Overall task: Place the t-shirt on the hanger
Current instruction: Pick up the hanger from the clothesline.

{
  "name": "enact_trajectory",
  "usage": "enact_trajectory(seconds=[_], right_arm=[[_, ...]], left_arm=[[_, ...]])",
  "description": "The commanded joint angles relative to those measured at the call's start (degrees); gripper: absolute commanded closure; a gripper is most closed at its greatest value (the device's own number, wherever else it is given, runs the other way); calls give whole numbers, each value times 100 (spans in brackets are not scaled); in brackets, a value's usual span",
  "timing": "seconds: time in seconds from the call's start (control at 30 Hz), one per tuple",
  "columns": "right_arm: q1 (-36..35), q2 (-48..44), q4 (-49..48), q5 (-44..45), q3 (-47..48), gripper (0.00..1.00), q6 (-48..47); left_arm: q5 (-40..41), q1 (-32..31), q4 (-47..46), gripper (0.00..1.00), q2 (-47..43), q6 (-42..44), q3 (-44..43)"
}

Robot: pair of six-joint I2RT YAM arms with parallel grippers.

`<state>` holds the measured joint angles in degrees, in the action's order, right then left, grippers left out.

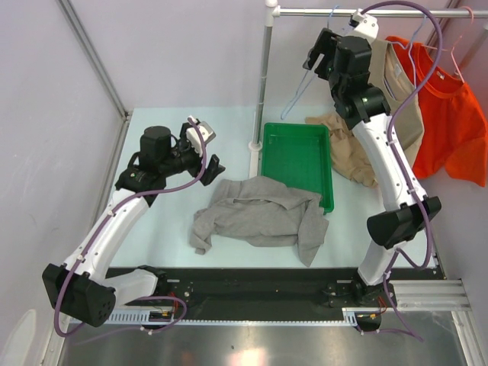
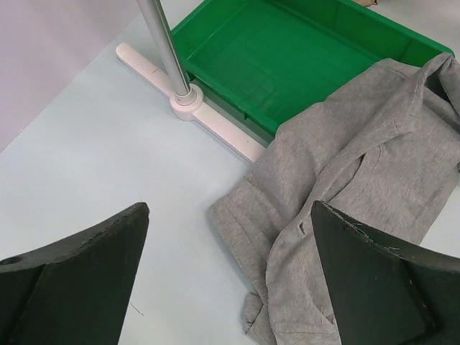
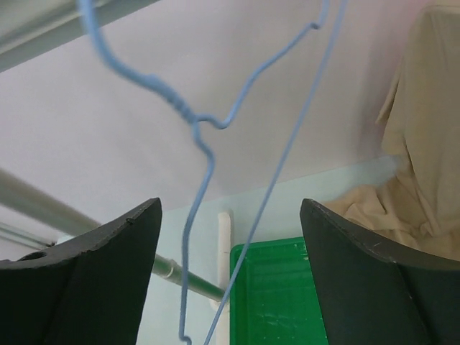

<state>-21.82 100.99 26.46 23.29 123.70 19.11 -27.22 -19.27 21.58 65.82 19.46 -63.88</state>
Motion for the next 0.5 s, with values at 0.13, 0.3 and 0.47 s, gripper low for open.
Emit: enact_trajectory(seconds=[0.13,0.3,0.47], right_arm=[[450,263,-571,-894,243,22,681],[556,264,-896,-1221,41,37,673],[653,123,-985,-1318,-57,58,708]], left_arm=[[173,-24,-146,0,-193,-39,-11],[182,-24,-163,0,-184,-13,-11],[173,-16,-163,0,-166,-4,-37]])
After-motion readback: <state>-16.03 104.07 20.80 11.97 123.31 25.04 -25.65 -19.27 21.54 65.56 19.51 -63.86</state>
